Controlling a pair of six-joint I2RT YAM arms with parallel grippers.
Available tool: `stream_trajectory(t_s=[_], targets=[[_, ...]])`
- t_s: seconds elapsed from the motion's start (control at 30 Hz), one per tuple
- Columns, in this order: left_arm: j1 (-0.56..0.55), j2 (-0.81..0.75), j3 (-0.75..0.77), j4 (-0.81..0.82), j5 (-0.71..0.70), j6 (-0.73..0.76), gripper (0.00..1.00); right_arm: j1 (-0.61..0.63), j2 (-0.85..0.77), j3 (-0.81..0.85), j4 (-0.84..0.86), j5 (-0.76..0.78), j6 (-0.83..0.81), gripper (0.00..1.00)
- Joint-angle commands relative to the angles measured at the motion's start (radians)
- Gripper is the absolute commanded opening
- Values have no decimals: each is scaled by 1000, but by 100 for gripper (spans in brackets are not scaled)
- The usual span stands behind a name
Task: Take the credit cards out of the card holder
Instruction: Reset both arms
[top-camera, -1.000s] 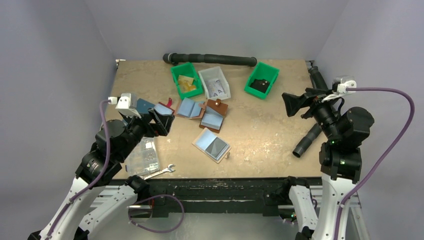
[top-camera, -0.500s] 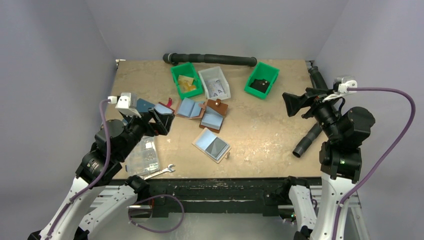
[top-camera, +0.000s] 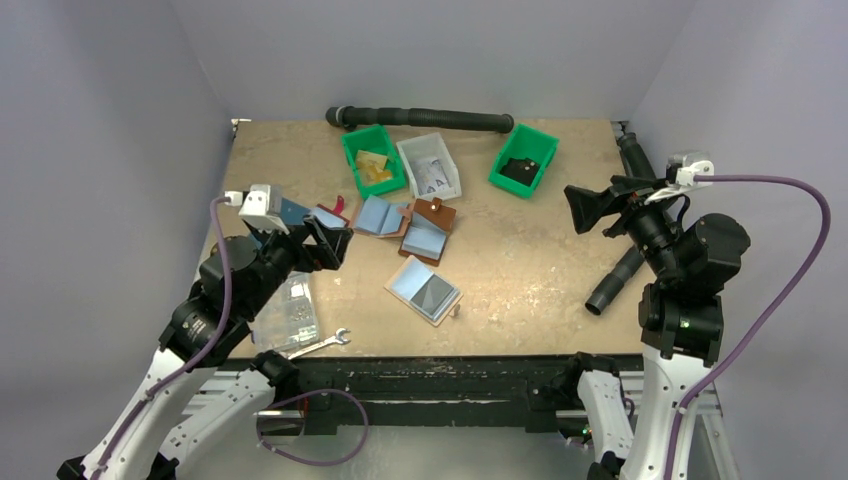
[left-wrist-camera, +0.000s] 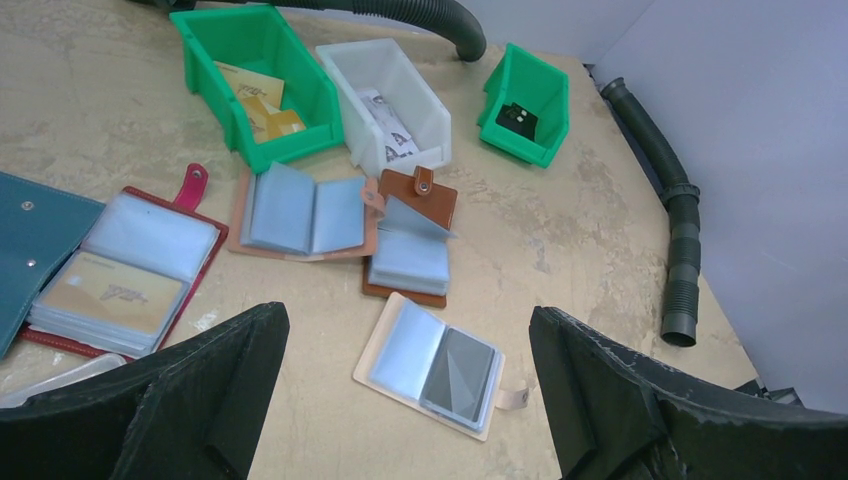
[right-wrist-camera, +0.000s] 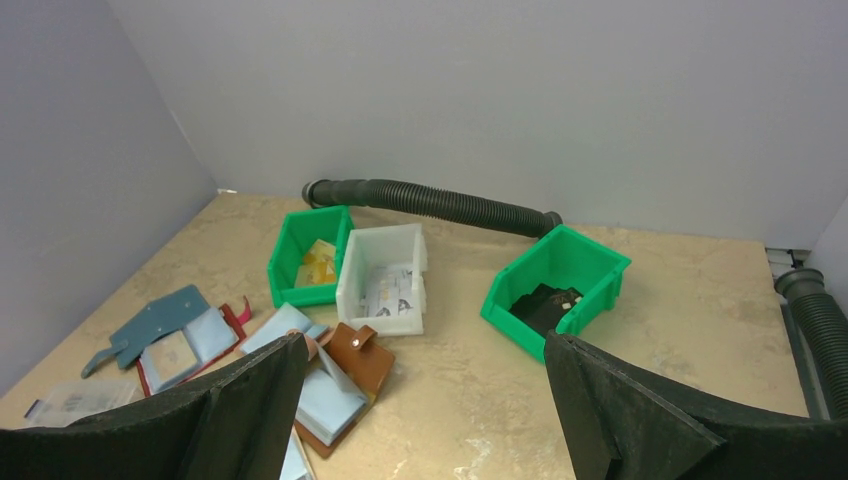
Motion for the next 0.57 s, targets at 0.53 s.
stream_trajectory(t_s=[0.53], targets=[[5, 40, -9, 68, 18, 21, 100, -6, -2, -8, 60, 44, -22, 99]])
